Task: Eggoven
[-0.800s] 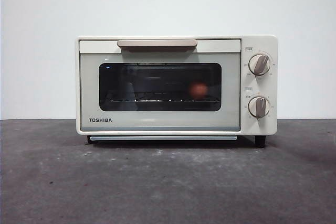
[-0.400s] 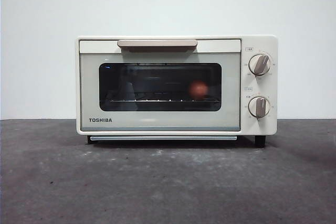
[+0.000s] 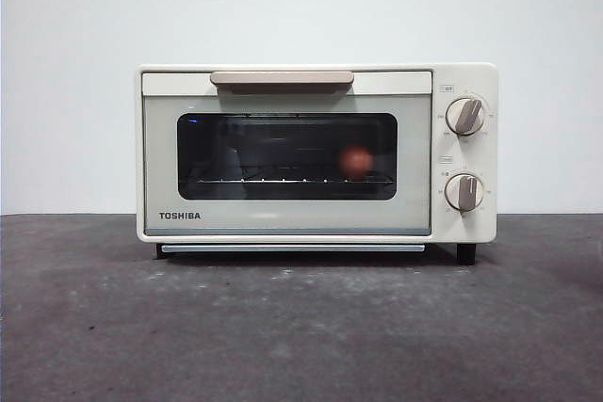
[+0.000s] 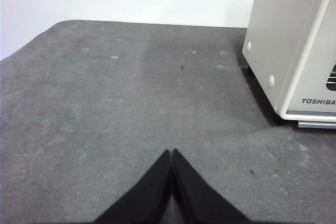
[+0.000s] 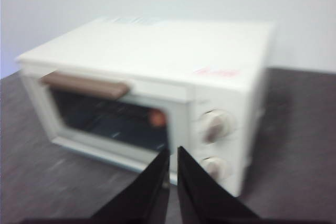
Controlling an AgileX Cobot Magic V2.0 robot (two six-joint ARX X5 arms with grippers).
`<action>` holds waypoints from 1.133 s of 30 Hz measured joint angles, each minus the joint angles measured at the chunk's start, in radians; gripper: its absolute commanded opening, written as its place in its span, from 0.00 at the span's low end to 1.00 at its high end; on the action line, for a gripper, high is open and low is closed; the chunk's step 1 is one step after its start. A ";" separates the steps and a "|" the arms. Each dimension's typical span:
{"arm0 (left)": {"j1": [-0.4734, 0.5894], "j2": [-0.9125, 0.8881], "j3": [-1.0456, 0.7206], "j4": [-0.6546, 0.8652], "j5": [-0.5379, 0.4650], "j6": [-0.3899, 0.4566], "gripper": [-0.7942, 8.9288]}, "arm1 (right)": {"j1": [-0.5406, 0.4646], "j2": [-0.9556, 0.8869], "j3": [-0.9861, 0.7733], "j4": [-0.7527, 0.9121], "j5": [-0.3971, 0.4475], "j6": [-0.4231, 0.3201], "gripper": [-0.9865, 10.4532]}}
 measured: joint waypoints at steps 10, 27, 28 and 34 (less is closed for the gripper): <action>0.000 0.000 0.000 0.000 0.000 0.000 0.09 | -0.326 -0.240 -0.257 0.031 -0.140 -0.051 0.09; 0.000 0.000 0.000 0.000 0.000 0.000 0.09 | -0.412 -0.483 -0.482 -0.036 -0.141 -0.050 0.09; 0.000 0.000 0.000 0.000 0.000 0.000 0.09 | -0.412 -0.483 -0.482 -0.037 -0.140 -0.049 0.09; 0.000 0.000 0.000 0.000 0.000 0.000 0.09 | -0.412 -0.483 -0.482 -0.034 -0.139 -0.049 0.09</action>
